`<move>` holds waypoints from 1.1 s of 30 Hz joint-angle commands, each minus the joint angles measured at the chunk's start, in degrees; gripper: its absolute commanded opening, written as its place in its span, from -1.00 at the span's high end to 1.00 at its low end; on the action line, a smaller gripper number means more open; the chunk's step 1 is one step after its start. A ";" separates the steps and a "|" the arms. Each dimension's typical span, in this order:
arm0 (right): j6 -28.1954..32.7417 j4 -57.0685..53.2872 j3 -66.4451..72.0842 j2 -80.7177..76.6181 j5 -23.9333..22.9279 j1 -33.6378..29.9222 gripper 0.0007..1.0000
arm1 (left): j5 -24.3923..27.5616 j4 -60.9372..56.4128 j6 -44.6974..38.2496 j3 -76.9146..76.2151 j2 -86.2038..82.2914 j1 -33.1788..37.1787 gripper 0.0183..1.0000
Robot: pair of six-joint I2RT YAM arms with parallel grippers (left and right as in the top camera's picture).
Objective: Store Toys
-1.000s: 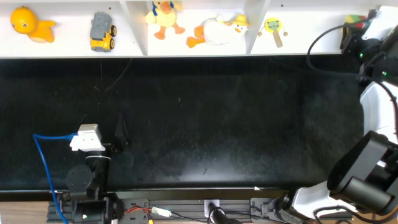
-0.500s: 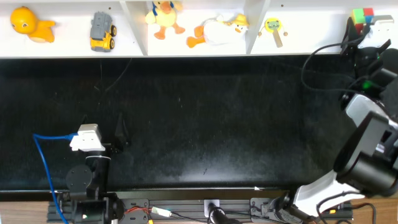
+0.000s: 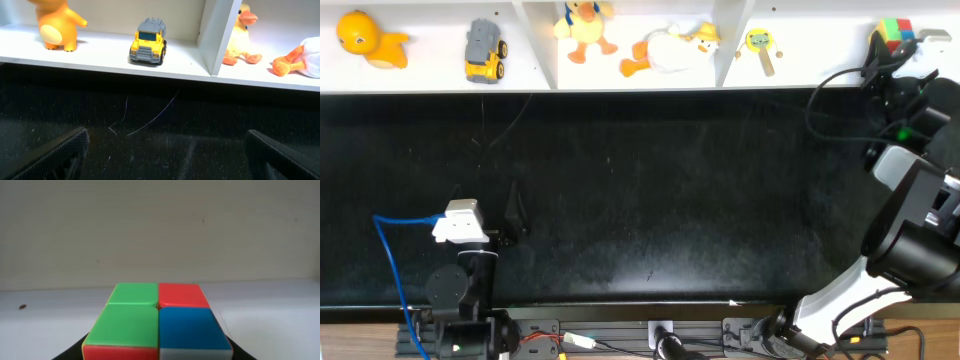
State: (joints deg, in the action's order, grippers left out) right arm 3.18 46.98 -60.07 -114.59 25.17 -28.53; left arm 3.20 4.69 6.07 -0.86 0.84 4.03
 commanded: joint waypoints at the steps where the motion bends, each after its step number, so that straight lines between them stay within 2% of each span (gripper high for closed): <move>1: -1.49 -0.48 -2.10 -2.01 -1.66 -0.42 0.91 | -0.50 -0.11 0.87 0.39 -0.68 -0.26 -1.00; 8: -1.46 -3.37 -2.12 -2.36 -1.99 -0.42 0.90 | -0.50 -0.11 0.87 0.39 -0.68 -0.26 -1.00; 11: -1.51 -4.04 -2.12 -2.36 -2.38 -0.42 0.39 | -0.50 -0.11 0.85 0.39 -0.68 -0.26 -1.00; 16: -1.55 -5.79 -2.12 -2.36 -2.73 -0.42 -0.20 | -0.50 -0.11 0.87 0.39 -0.68 -0.26 -0.99; 17: -1.55 -6.32 -2.12 -2.36 -3.02 -0.42 -0.45 | -0.50 -0.11 0.87 0.39 -0.68 -0.26 -1.00; 18: -1.70 -6.80 -2.12 -2.34 -3.32 -0.42 -0.88 | -0.50 -0.11 0.85 0.39 -0.68 -0.26 -1.00; 19: -2.32 -7.34 -2.12 -2.32 -3.96 -0.42 -1.00 | -0.50 -0.11 0.87 0.39 -0.68 -0.26 -1.00; 22: -3.34 -9.73 -2.12 -1.46 -4.39 -0.42 -0.99 | -0.50 -0.11 0.87 0.39 -0.68 -0.26 -1.00; 26: -3.39 -18.47 -2.12 4.00 -4.61 -0.20 -1.00 | -0.50 -0.11 0.85 0.39 -0.68 -0.26 -0.99; 33: -1.64 -46.38 -2.14 23.10 -11.72 1.49 -0.99 | -0.50 -0.11 0.85 0.39 -0.68 -0.26 -1.00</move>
State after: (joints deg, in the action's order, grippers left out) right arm 1.06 3.99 -61.67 -100.07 16.97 -27.94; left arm 3.20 4.67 6.07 -0.84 0.84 4.03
